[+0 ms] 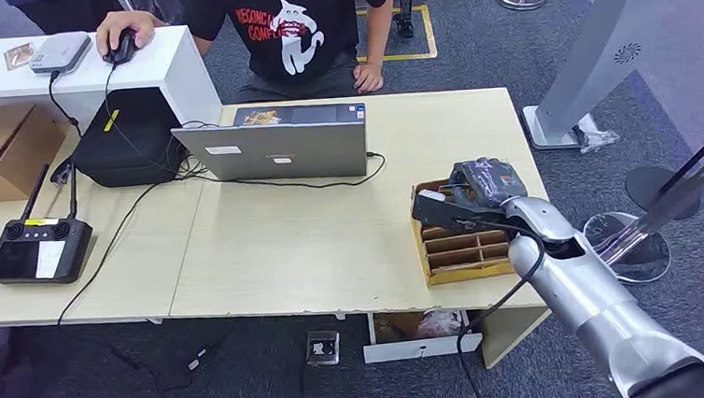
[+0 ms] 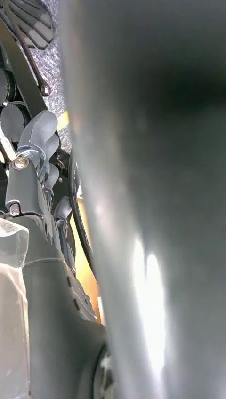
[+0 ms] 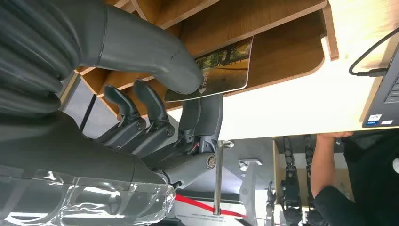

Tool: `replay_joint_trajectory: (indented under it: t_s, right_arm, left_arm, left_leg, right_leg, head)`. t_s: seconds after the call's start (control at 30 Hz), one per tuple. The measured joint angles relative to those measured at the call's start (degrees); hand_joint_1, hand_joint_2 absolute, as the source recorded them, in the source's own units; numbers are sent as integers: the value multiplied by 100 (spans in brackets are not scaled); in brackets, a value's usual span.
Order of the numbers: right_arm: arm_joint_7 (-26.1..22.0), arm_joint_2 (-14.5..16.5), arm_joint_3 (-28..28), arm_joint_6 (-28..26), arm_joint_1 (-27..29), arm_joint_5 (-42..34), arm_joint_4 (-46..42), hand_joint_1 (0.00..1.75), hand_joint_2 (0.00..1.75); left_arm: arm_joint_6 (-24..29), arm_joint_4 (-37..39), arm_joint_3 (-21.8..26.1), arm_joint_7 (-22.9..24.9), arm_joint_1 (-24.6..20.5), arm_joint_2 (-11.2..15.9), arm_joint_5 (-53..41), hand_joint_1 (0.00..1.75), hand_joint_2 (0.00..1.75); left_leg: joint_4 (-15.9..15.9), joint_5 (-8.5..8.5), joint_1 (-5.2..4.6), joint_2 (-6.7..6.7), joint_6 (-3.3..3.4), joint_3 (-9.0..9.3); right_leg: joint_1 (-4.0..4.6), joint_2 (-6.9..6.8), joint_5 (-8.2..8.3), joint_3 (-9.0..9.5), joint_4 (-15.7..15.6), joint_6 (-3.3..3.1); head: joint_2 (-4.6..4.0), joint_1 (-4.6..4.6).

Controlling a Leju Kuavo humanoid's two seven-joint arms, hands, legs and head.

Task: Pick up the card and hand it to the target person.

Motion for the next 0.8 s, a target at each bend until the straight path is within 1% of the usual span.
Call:
replay_joint_trajectory:
  t_s: [0.27,0.4,0.5,0.63,0.8]
  right_arm:
    - [-32,0,-2,-120,1,-116,-50,165,175]
    - [-71,12,-17,-354,-8,-267,-284,166,175]
    - [-56,62,-55,-421,-84,-300,-506,163,175]
    - [-46,209,-63,-381,-283,-219,-616,158,175]
    - [-67,513,-63,-306,-535,-102,-569,159,175]
  left_arm:
    - [-1,0,38,10,-1,-16,0,0,0]
    - [-8,0,56,4,-1,-34,0,0,0]
    - [-7,0,69,-12,0,-40,0,0,0]
    - [-5,0,74,-21,-4,-46,0,0,0]
    - [-2,0,76,-23,-13,-56,0,0,0]
  left_leg:
    - [0,0,0,0,0,0]
    - [0,0,0,0,0,0]
    - [0,0,0,2,0,0]
    - [-1,0,1,6,0,1]
    - [-1,4,2,8,-5,2]
  right_leg:
    - [0,0,0,0,0,0]
    - [0,2,0,-1,1,0]
    - [0,5,0,-1,1,0]
    - [0,8,1,-1,2,-1]
    - [1,8,1,-1,4,-1]
  head:
    - [0,0]
    - [0,-1]
    - [0,0]
    - [0,-1]
    - [0,0]
